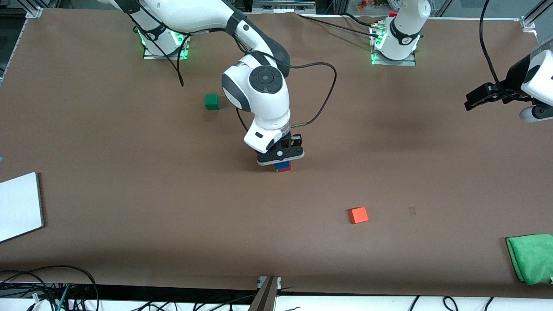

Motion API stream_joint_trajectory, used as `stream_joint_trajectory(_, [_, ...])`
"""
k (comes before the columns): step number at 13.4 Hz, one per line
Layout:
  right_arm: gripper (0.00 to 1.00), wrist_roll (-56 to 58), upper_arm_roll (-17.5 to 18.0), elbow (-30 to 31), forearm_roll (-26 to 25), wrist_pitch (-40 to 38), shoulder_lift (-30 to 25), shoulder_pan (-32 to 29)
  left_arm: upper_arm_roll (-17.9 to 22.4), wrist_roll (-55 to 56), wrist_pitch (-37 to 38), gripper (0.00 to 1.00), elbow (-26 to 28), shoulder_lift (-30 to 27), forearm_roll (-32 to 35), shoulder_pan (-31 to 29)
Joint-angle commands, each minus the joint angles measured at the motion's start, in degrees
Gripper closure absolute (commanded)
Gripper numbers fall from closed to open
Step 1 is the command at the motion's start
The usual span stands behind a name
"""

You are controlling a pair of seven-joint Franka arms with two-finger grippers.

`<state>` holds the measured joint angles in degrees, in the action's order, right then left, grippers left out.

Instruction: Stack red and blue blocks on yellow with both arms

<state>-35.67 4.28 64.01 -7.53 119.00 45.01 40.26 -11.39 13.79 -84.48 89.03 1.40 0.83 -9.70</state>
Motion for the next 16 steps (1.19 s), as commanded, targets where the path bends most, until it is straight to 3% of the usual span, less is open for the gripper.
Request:
stream_joint_trajectory(1, [0.46, 0.1, -0.6, -2.5, -0.6, -3.1, 1.1, 0.6, -0.3, -1.0, 1.2, 0.0, -2.0, 0.8, -0.8, -0.8])
stream_joint_trajectory(6, [0.46, 1.2, -0.5, -2.5, -0.6, -3.3, 1.7, 0.7, 2.7, -1.2, -0.9, 0.0, -0.4, -0.3, -0.7, 1.2])
stream_joint_trajectory(9, [0.46, 1.5, -0.2, -2.5, -0.5, -3.2, 2.5, 0.7, 11.7, -1.1, -1.0, 0.0, 0.6, -1.2, -0.4, 11.3])
stream_joint_trajectory(16, [0.46, 1.6, -0.2, -2.6, -0.6, -2.7, 4.3, 2.3, 11.4, -1.1, -0.9, 0.0, -0.1, -0.9, -1.0, 12.1])
